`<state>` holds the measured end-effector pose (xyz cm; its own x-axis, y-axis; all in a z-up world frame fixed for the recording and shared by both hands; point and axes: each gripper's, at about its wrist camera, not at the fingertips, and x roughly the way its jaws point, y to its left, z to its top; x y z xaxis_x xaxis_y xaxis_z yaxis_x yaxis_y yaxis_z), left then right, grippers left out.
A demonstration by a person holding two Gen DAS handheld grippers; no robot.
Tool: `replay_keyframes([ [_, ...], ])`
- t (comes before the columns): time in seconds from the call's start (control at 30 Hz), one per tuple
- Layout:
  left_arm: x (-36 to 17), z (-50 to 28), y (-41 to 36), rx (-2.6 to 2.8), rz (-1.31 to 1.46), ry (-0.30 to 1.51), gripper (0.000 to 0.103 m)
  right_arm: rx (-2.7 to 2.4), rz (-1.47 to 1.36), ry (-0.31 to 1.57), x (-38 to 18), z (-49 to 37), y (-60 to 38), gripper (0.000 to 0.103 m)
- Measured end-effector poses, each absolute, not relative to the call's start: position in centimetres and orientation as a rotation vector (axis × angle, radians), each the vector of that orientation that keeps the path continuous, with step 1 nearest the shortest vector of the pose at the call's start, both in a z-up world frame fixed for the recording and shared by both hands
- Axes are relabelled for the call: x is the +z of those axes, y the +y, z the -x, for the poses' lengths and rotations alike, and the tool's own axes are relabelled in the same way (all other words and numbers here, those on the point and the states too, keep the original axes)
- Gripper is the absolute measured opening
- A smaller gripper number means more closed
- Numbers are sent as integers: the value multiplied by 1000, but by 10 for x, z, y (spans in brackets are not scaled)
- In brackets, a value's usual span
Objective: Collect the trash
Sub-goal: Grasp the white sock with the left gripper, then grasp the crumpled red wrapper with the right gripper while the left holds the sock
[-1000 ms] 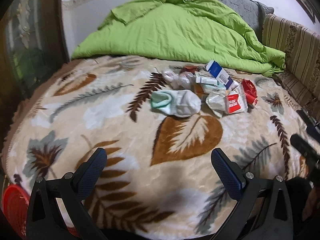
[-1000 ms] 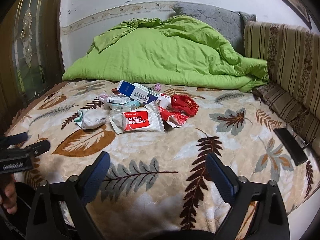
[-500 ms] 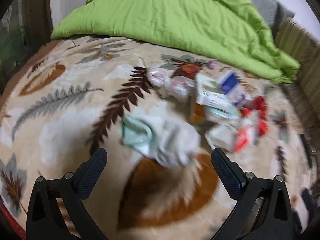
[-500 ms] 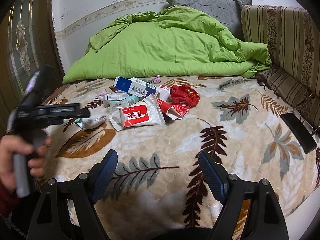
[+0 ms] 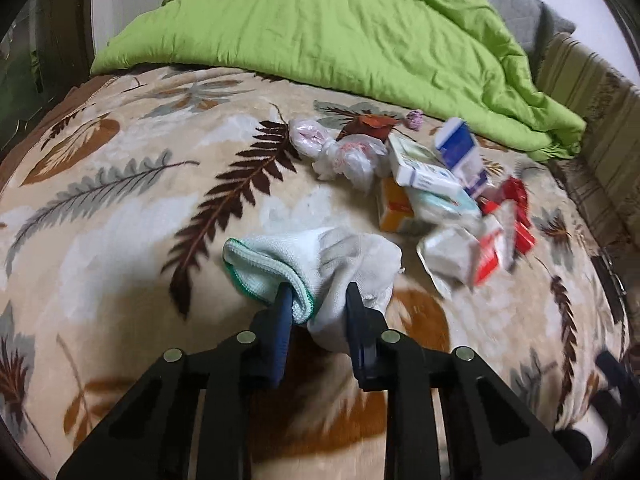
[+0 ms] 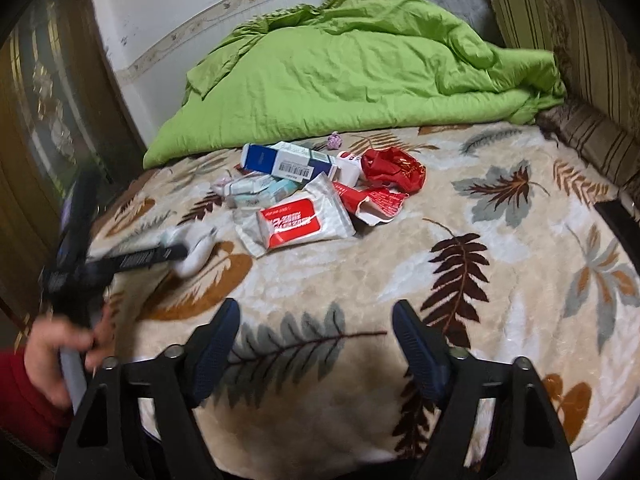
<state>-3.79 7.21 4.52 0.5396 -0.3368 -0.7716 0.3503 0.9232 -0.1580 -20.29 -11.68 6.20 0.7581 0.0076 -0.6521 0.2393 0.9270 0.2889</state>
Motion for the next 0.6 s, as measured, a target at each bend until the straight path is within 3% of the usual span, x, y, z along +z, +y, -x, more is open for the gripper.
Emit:
replay_keyframes([
  [0.07, 45, 50, 77, -416, -13, 896, 24, -129, -390, 710, 62, 193, -125, 62],
  [0.1, 44, 56, 78, -416, -15, 884, 24, -138, -393, 713, 64, 185, -132, 59],
  [0.3, 39, 69, 74, -414, -58, 823, 24, -228, -458, 693, 77, 143, -186, 59],
  [0.43, 36, 69, 69, -411, -78, 801, 24, -271, -451, 726, 76, 106, -215, 66],
  [0.53, 35, 70, 69, -413, -78, 798, 24, -279, -446, 735, 70, 82, -226, 84],
  [0.6, 35, 69, 69, -414, -77, 799, 24, -271, -404, 751, 65, 67, -224, 84],
])
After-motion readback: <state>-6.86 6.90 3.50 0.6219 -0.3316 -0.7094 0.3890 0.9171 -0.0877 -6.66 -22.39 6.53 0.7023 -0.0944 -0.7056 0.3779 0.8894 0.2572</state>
